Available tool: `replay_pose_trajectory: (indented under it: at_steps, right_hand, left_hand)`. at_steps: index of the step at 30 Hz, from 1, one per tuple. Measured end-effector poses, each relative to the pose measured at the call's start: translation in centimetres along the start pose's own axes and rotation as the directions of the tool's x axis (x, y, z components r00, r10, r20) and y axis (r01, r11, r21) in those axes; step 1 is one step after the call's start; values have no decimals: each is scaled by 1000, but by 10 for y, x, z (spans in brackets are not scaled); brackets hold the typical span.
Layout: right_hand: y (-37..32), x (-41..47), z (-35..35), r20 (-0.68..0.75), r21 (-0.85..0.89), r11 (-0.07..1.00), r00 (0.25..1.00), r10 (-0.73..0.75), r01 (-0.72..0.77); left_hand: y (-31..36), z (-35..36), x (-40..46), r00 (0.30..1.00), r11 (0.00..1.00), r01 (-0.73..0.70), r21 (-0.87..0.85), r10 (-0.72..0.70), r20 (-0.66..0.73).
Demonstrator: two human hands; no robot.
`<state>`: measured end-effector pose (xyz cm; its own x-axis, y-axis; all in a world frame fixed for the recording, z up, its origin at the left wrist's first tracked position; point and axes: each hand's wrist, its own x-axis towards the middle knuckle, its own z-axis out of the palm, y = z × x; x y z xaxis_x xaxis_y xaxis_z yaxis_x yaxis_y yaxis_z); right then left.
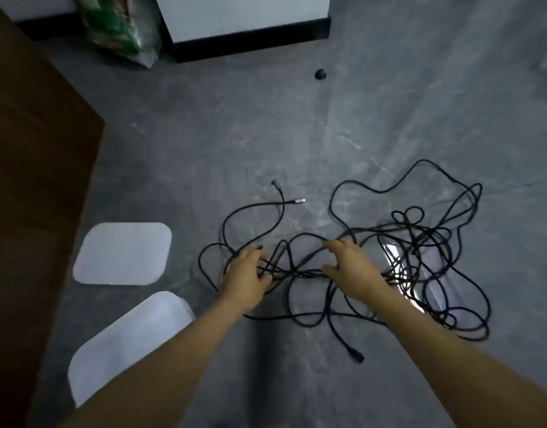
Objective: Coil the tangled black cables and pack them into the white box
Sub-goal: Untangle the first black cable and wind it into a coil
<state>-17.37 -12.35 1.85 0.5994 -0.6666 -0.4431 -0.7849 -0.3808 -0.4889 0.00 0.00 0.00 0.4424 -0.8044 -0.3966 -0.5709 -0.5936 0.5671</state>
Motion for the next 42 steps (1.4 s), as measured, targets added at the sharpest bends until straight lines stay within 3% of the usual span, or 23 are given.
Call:
replay_pose_trajectory:
  at_steps: [10, 13, 17, 19, 21, 24, 29, 32, 36, 42]
  right_hand:
    - [32, 97, 88, 96, -230, 967, 991, -91, 111]
    - [31, 103, 95, 113, -223, 966, 988, -107, 130]
    - [25, 96, 113, 166, -90, 982, 975, -150, 167]
    - [20, 98, 121, 199, -25, 986, 968, -156, 164]
    - [15, 104, 123, 206, 49, 989, 967, -149, 142]
    - [11, 111, 118, 173, 142, 981, 972, -158, 135]
    - [19, 108, 101, -62, 390, 917, 996, -70, 89]
    - [23, 105, 85, -216, 608, 790, 974, 65, 82]
    - [30, 94, 48, -313, 817, 568, 906, 285, 104]
    - [46, 59, 3, -402, 859, 470, 838, 368, 206]
  left_hand:
    - [-94, 43, 77, 983, 926, 184, 330, -171, -67]
    - [-100, 54, 86, 961, 920, 273, 280, -274, -38]
    - [-110, 67, 90, 891, 889, 453, 65, -450, -57]
    - [-112, 63, 91, 881, 879, 473, 65, -473, -12]
    - [-114, 58, 93, 887, 886, 460, 57, -461, 11]
    - [-110, 47, 98, 922, 924, 377, -62, -380, -71]
    - [-94, 43, 93, 931, 911, 220, -348, -303, -204]
    - [-79, 41, 93, 931, 849, 100, -519, -265, -253]
    - [-52, 25, 96, 913, 839, 25, -543, -241, -330]
    - [-22, 21, 89, 898, 899, 60, -434, -238, -370]
